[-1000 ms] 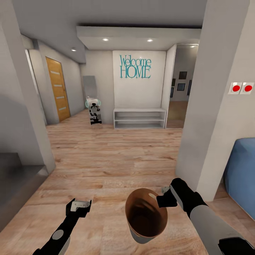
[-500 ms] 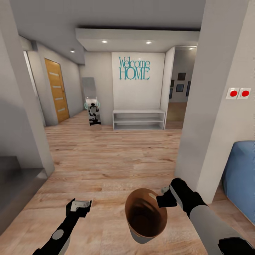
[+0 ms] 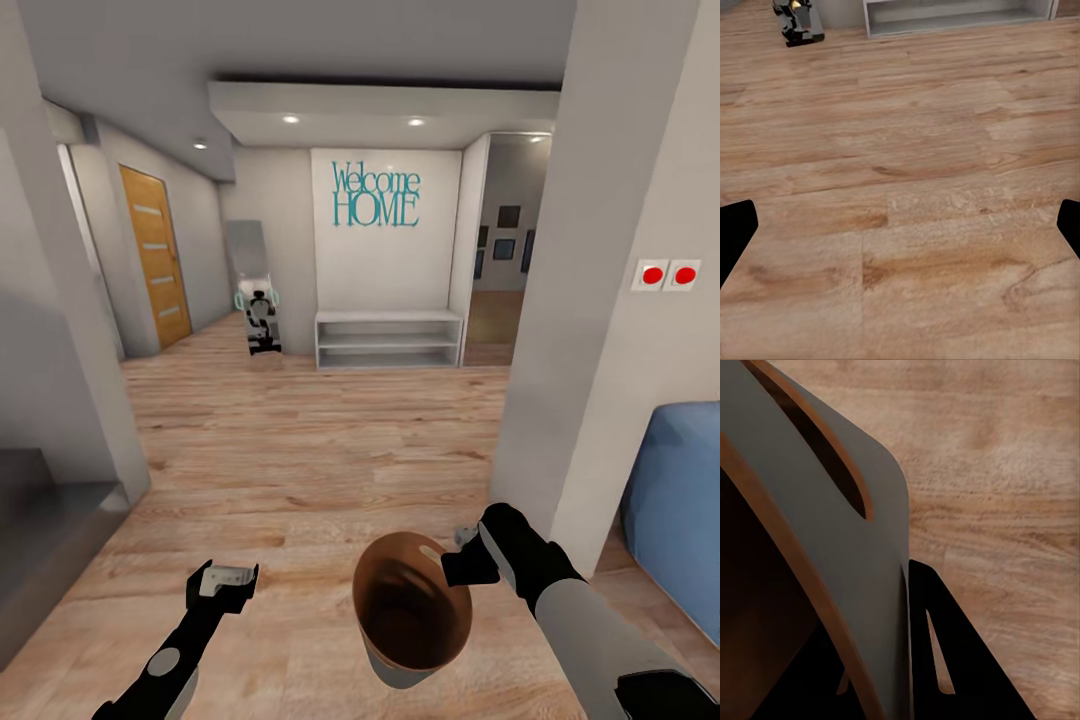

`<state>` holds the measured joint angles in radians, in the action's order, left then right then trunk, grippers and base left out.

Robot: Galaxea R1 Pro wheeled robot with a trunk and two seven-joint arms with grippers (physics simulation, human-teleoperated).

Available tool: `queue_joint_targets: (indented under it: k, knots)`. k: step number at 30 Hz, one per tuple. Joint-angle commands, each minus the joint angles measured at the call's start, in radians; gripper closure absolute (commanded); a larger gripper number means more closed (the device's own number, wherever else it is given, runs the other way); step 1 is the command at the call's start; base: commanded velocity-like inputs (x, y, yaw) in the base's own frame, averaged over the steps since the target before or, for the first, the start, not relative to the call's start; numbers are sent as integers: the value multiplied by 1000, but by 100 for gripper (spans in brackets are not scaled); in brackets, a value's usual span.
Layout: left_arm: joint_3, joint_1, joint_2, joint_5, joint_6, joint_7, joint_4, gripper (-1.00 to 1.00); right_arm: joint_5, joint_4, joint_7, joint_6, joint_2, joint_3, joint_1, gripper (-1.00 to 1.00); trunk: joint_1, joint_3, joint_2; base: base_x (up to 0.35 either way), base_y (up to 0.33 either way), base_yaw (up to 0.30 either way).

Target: Put the three can of soda from the living room inside the tash can in the kitchen.

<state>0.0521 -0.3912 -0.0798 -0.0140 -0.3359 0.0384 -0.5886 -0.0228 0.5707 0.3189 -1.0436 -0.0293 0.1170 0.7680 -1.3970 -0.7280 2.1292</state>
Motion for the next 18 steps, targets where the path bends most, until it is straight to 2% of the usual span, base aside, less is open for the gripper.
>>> queue_joint_targets:
  k: [1, 18]
  knots:
    - [0, 0, 0, 0, 0, 0, 1, -100, 30, 0, 5, -4, 0, -2, 0, 100, 4, 2, -7, 0, 0, -3]
    - [0, 0, 0, -1, 0, 0, -4, -100, 33, -1, 5, -4, 1, 0, 0, 100, 69, 30, -126, 0, 0, 0]
